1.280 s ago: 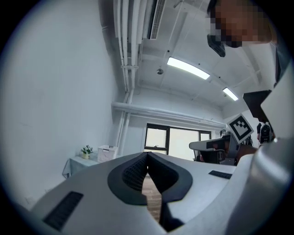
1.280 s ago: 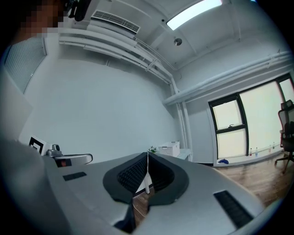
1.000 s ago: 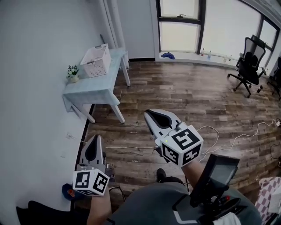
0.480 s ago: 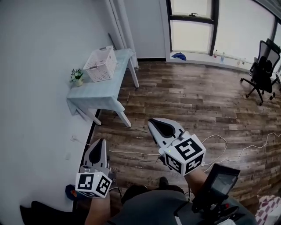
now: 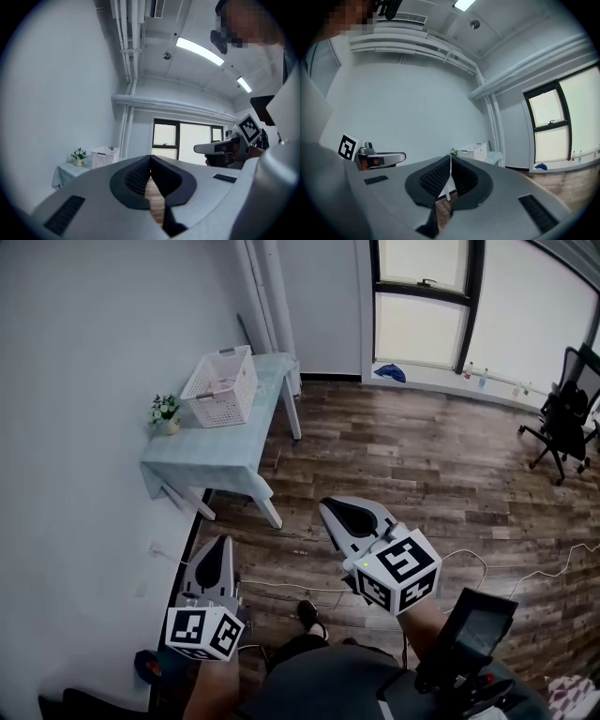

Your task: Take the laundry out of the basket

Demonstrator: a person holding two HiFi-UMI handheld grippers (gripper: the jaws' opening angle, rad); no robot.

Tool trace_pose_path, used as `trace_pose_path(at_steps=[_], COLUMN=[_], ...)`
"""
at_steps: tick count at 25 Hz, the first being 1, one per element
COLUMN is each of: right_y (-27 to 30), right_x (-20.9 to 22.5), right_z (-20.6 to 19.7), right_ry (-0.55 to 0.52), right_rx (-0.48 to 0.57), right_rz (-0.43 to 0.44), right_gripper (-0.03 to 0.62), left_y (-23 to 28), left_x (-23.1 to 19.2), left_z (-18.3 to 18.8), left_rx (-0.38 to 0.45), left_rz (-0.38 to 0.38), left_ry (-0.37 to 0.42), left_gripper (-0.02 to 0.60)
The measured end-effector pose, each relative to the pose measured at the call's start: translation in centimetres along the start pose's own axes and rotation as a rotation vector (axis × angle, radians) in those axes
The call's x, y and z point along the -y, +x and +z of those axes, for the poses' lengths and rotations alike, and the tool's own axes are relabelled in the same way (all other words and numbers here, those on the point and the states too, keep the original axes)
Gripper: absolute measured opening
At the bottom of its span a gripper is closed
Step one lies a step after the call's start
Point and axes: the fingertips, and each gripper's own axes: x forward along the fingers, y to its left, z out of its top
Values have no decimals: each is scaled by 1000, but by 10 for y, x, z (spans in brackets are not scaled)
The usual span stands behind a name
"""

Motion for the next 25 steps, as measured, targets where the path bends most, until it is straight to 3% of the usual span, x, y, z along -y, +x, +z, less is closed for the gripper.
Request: trace_pose_path(at_steps=[5,15,25], right_y=[63,164,220], right_x=[3,22,46], right_z=[15,33,34], right_ry=[-33,-36,-33], right_rx=[-12,-25,-33], right_rz=[2,-51,-55], right_gripper=[18,18,18], left_y=[39,102,151], left_x=[-50,-132,-167], left_z=[17,27,21], left_rx=[38,38,15], left_rz=[-14,-64,-87], left_ry=[6,-4,-18], left_gripper=[9,9,9])
